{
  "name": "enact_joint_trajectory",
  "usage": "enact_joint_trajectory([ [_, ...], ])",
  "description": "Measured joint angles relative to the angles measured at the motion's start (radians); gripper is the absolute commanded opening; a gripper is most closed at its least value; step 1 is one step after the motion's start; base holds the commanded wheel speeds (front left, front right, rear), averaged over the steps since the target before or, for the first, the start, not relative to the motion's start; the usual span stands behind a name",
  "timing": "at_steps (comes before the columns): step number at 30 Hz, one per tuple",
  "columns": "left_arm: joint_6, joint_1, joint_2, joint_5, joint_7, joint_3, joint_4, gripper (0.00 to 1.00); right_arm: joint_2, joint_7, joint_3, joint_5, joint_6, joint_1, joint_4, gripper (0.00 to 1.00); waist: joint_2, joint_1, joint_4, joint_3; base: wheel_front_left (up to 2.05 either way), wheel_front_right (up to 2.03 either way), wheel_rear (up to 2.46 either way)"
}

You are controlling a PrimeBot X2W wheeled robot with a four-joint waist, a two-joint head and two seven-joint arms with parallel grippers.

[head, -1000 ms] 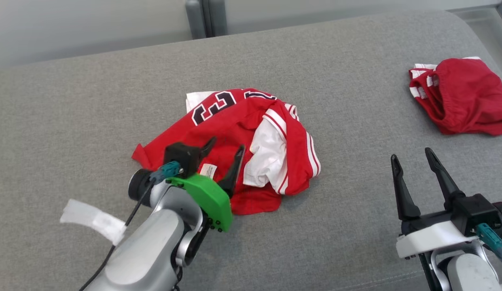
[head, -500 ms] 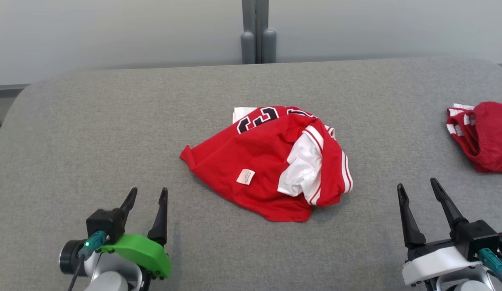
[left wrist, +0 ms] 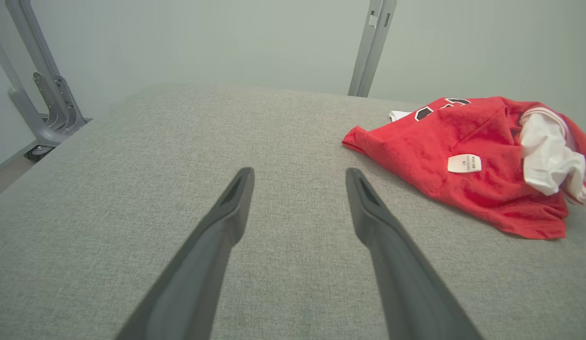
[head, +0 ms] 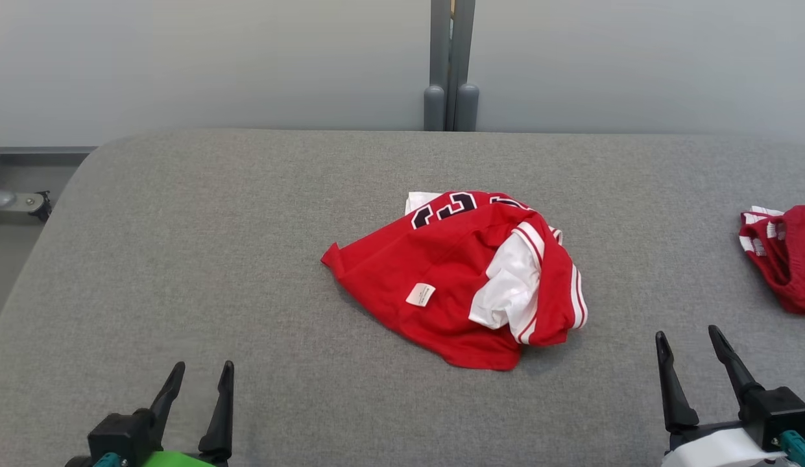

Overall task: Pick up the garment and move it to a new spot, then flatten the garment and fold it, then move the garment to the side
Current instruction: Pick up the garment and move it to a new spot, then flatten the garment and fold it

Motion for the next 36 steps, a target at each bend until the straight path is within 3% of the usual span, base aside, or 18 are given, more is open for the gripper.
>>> enact_joint_trajectory([
  [7, -0.112, 0.104, -0.073, 0.113, 0.0, 0.179, -0.023, 1.0, 0.021, 0.0, -0.068, -0.004, 0.0, 0.038, -0.027, 1.0, 0.0, 0.0, -0.01, -0.018, 0.0, 0.0, 0.0],
  [13, -0.165, 0.131, -0.125, 0.191, 0.0, 0.259, -0.03, 1.0, 0.031, 0.0, -0.1, -0.002, 0.0, 0.052, -0.036, 1.0, 0.0, 0.0, -0.03, -0.026, 0.0, 0.0, 0.0],
  [26, -0.188, 0.127, -0.172, 0.251, 0.0, 0.3, -0.03, 1.0, 0.034, 0.0, -0.101, 0.003, 0.0, 0.061, -0.023, 1.0, 0.0, 0.0, -0.068, -0.023, 0.0, 0.0, 0.0],
  [36, -0.189, 0.127, -0.165, 0.244, 0.0, 0.278, -0.028, 1.0, 0.034, 0.0, -0.1, 0.005, 0.0, 0.061, -0.02, 1.0, 0.0, 0.0, -0.074, -0.015, 0.0, 0.0, 0.0],
])
